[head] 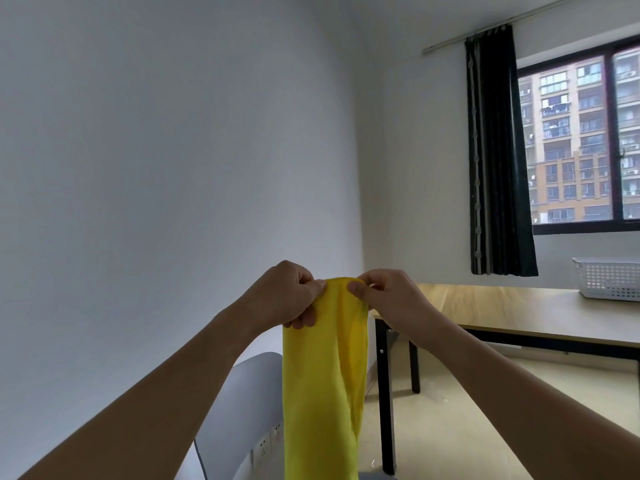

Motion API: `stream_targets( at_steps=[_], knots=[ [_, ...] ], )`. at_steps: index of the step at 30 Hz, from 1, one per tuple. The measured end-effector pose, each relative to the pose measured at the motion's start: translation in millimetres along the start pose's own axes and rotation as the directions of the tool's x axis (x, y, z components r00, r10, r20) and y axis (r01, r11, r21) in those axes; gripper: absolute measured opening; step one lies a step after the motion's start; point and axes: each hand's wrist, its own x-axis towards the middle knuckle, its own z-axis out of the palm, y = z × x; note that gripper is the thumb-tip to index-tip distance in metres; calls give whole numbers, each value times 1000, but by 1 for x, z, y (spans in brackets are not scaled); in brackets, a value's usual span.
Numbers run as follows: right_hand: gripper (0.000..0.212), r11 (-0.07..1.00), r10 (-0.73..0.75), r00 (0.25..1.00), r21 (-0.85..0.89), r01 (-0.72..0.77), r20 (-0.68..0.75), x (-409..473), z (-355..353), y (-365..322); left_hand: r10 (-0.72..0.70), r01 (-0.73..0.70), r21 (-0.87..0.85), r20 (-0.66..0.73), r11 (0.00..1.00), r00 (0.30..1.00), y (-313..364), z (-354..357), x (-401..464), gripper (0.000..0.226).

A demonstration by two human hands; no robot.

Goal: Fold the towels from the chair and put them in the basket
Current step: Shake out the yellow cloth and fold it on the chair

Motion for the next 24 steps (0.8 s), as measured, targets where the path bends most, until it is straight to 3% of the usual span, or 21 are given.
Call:
stream_targets(
  at_steps=[2,4,6,8,15,24],
  knots=[
    [23,999,10,1000,36,-10,0,-1,-6,-1,-67,58,80,108,995,992,-9,2,-4,30],
    [26,998,41,999,47,-42,17,-1,-11,0,-135,93,264,148,960,980,-18,3,-7,28],
    [27,998,62,998,21,-63,31,-2,-16,2,-149,107,432,64,896,987,-24,5,-8,29],
    [25,998,57,998,-28,-56,38,-3,-19,3,-105,110,464,-38,879,994,-21,7,-8,30],
    [18,987,-32,999,-160,34,13,-8,-43,3,126,-90,178,-203,980,971,-5,0,-6,13],
    [10,994,-28,999,102,25,22,-8,-51,0,149,-157,5,-338,988,929,-2,3,0,9]
  ],
)
